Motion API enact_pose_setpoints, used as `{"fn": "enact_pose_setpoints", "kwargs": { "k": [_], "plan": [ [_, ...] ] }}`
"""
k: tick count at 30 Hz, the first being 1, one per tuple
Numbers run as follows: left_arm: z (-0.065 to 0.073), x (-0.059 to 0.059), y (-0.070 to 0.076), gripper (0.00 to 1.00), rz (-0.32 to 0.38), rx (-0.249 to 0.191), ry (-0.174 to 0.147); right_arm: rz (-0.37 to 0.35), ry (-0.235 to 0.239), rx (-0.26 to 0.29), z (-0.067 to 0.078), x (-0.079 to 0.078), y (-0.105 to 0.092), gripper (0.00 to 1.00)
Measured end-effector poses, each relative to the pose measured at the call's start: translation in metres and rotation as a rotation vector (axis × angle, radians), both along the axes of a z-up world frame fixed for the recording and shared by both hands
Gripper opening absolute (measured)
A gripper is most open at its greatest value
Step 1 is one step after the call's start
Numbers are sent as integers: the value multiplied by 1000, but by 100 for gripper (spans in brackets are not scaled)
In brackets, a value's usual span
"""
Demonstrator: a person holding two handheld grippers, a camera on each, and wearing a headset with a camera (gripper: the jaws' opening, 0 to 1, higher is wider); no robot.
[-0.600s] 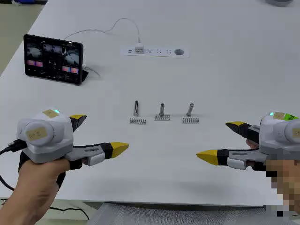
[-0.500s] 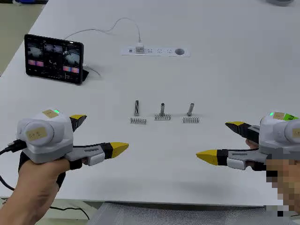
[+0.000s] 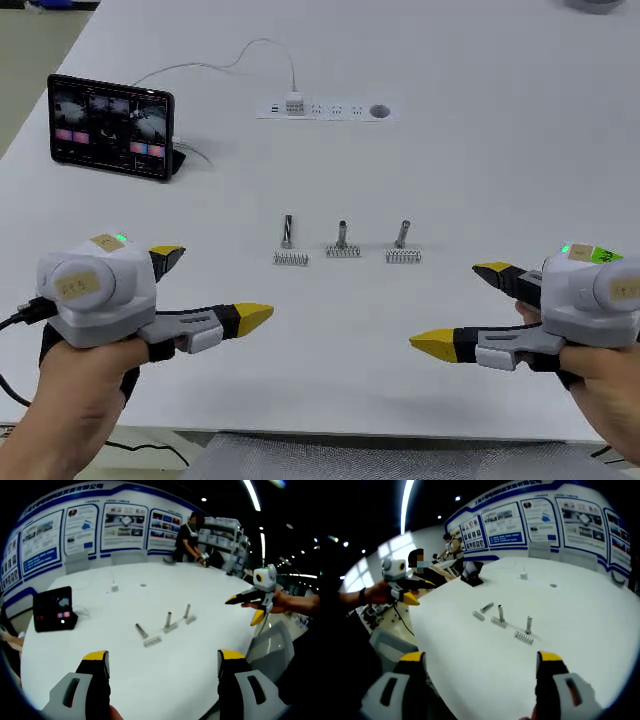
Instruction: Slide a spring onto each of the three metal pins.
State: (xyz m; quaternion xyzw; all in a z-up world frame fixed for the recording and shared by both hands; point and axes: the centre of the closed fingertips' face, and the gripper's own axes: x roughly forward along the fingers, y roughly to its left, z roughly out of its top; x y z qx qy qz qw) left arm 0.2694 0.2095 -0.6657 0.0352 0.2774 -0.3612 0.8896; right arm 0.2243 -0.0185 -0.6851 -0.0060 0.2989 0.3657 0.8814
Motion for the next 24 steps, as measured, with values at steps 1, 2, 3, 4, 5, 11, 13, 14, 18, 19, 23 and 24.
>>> {"fn": "enact_pose_setpoints", "kwargs": {
  "k": [1, 2, 3, 4, 5, 11, 13, 14, 18, 19, 23, 24],
  "plan": [
    [-1, 1, 0, 90, 1, -4, 3, 3, -6, -5, 0, 0, 0, 93],
    [-1, 2, -1, 89, 2, -10, 10, -4, -21, -11, 1, 0, -1, 93],
    [-2, 2, -2, 87, 1, -18, 22, -1, -14, -13, 1, -1, -1, 93],
    [-3, 3, -3, 87, 0, -21, 23, -4, -10, -13, 0, -2, -1, 93],
    [-2, 4, -5, 87, -3, -24, 16, -15, -9, -19, -1, -1, -3, 94],
    [-8, 10, -15, 87, -31, -5, 21, -29, 0, -12, -3, -4, -7, 97],
    [-10, 12, -18, 86, -40, -2, 23, -28, 1, -14, -4, -5, -8, 96],
    [-10, 13, -20, 86, -42, -2, 24, -27, 4, -14, -5, -5, -9, 96],
    [-14, 19, -27, 85, -55, 2, 28, -22, 20, -25, -10, -8, -11, 96],
    [-15, 20, -28, 84, -58, 3, 28, -23, 19, -23, -10, -8, -10, 96],
    [-19, 26, -33, 84, -70, 5, 36, -35, 20, -8, -10, -8, -10, 96],
    [-20, 28, -34, 85, -71, 5, 38, -36, 21, -9, -10, -9, -9, 96]
  ]
}}
